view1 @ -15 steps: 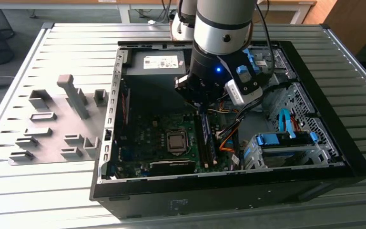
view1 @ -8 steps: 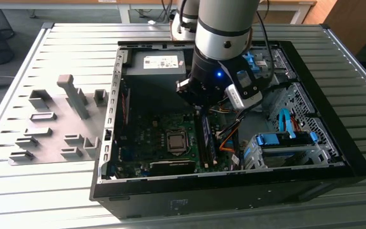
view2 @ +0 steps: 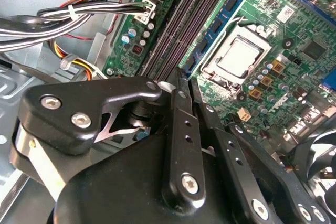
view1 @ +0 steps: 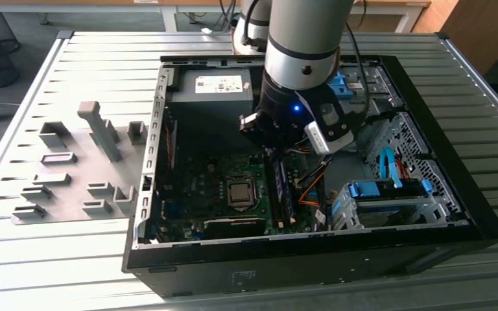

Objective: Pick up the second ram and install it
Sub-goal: 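Insert the second ram into the second slot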

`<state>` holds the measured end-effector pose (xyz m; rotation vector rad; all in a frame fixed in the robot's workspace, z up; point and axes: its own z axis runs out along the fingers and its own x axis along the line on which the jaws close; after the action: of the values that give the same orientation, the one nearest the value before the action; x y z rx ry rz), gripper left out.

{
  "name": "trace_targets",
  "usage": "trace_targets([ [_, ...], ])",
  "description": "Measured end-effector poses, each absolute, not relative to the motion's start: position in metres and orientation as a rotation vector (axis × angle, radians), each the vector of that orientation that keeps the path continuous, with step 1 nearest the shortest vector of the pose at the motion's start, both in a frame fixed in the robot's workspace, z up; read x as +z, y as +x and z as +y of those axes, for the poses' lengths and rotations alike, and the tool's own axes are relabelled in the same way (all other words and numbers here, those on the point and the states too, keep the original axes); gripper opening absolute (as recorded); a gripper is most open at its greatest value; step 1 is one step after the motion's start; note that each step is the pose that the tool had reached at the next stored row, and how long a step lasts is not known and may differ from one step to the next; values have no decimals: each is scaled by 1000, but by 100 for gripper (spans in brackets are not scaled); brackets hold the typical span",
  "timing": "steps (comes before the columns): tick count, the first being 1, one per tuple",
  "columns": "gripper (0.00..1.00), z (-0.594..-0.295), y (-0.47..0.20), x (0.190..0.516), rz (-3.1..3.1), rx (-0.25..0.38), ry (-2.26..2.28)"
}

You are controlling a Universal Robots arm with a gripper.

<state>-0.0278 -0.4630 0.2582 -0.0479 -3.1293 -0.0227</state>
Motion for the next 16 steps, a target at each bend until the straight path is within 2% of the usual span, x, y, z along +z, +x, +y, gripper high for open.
trace_targets([
  [16,14,-465,-28,255,-3129,-23,-54],
])
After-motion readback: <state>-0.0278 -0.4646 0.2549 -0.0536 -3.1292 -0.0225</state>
